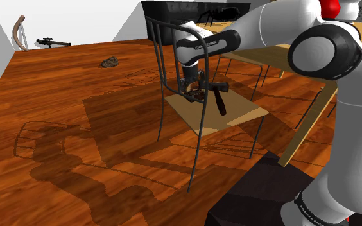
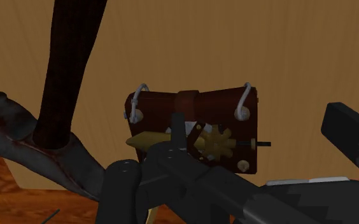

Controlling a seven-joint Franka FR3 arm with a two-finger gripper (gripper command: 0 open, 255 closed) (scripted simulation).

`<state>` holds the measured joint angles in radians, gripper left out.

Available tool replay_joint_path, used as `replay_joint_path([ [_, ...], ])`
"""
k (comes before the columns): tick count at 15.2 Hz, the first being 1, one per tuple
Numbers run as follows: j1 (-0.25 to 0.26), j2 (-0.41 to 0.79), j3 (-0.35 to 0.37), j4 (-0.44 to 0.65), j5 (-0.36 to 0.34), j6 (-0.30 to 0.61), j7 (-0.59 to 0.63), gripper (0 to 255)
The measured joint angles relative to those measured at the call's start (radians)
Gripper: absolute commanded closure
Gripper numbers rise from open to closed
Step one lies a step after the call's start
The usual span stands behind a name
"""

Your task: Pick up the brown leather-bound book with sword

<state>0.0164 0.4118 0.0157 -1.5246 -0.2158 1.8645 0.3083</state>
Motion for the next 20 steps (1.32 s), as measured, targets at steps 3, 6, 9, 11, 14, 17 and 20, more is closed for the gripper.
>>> replay_joint_path([
  [3,0.000,0.012,-0.001,-0.021,-0.003,0.033,0.007,0],
  [6,-0.001,0.022,-0.001,-0.038,-0.005,0.058,0.012,255],
  [9,-0.001,0.020,-0.002,-0.045,-0.005,0.064,0.013,255],
  [11,-0.001,0.020,-0.002,-0.046,-0.005,0.065,0.013,255],
  [14,-0.001,0.020,-0.002,-0.046,-0.005,0.065,0.013,255],
  [17,-0.001,0.019,-0.001,-0.040,-0.005,0.058,0.012,255],
  [20,0.000,0.009,0.000,-0.021,-0.003,0.029,0.007,255],
])
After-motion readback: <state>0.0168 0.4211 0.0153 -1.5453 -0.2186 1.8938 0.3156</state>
